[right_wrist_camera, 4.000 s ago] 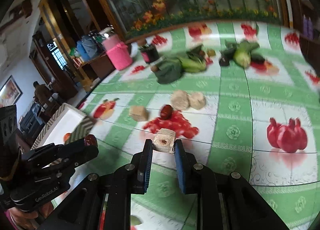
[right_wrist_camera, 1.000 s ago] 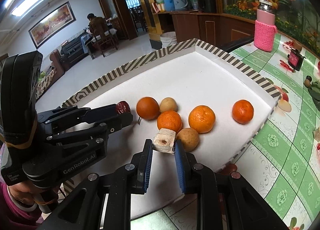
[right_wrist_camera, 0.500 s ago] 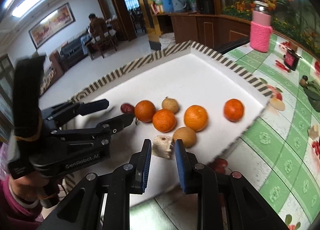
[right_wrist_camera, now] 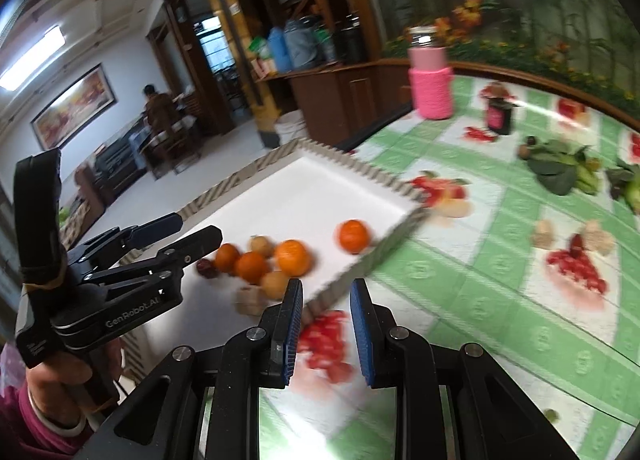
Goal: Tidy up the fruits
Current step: 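Move both tools back from the tray toward the table items, then grasp a tan cube cake with the left tool while the right tool grasps a red date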
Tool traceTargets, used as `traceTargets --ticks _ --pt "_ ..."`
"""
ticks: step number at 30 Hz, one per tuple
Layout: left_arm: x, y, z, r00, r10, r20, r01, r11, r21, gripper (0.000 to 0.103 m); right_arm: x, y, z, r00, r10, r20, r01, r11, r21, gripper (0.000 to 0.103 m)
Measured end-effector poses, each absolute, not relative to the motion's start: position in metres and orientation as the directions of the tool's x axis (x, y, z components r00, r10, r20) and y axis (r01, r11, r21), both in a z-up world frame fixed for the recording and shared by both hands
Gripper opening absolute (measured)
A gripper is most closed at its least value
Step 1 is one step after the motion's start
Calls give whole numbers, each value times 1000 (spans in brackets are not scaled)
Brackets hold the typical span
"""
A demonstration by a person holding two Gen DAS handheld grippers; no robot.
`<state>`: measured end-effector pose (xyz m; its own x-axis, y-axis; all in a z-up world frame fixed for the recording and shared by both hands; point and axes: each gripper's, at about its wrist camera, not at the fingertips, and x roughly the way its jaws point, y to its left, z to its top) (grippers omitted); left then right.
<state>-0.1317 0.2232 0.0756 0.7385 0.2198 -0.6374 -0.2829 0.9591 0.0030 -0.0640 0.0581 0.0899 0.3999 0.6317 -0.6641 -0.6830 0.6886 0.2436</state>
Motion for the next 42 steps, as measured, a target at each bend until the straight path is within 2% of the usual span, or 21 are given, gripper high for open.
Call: traceTargets --ticks 8,20,28,42 --pt "-99 160 82 768 114 -630 -165 986 -24 60 -46 -7 89 494 542 -680 -582 787 205 24" --pt "-29 90 56 683 -58 -728 -17 995 -95 60 13 -105 63 555 406 -726 -392 897 203 28" --pt "5 74 45 651 -59 -756 -23 995 -97 60 59 -101 50 533 406 -743 -390 896 210 29" --pt "20 75 30 628 -55 -776 -43 994 -105 60 124 -67 25 494 412 -766 -378 895 238 28"
